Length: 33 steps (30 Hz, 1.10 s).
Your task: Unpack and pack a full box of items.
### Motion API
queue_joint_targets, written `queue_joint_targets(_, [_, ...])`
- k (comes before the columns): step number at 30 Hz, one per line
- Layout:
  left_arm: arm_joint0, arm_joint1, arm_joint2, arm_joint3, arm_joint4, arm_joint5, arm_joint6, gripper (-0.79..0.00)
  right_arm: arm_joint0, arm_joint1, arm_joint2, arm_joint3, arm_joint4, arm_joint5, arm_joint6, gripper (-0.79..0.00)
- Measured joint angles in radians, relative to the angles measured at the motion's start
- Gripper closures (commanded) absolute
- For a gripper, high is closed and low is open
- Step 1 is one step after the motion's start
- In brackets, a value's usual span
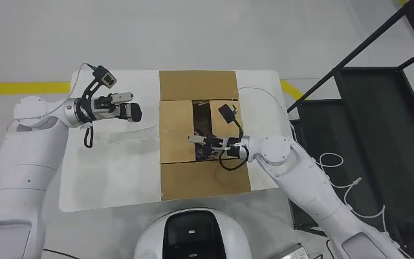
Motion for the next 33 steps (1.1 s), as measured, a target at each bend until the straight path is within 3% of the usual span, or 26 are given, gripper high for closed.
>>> queue_joint_targets(8, [0.013,0.018,-0.046,-0.024,0.034,0.009,0.024,-0.785,0.129,-0.057,-0.151,0.143,0.031,-0.022,0.006,-0.785])
queue_joint_targets(13, [0.028,0.026,-0.081,-0.024,0.017,0.005,0.086,-0.785,0.16,-0.077,-0.174,0.164,0.111,-0.105,0.052,-0.785])
queue_joint_targets(19, [0.043,0.026,-0.118,-0.056,-0.03,-0.024,0.185,-0.785,0.201,-0.104,-0.214,0.131,0.113,-0.153,0.02,-0.785])
queue_joint_targets(28, [0.069,0.032,-0.164,-0.124,-0.068,-0.034,0.258,-0.785,0.327,-0.202,-0.41,0.155,0.061,-0.157,-0.08,-0.785])
queue_joint_targets(33, [0.086,0.031,-0.149,-0.12,-0.05,-0.007,0.257,-0.785,0.388,-0.262,-0.507,0.222,0.015,-0.115,-0.109,-0.785])
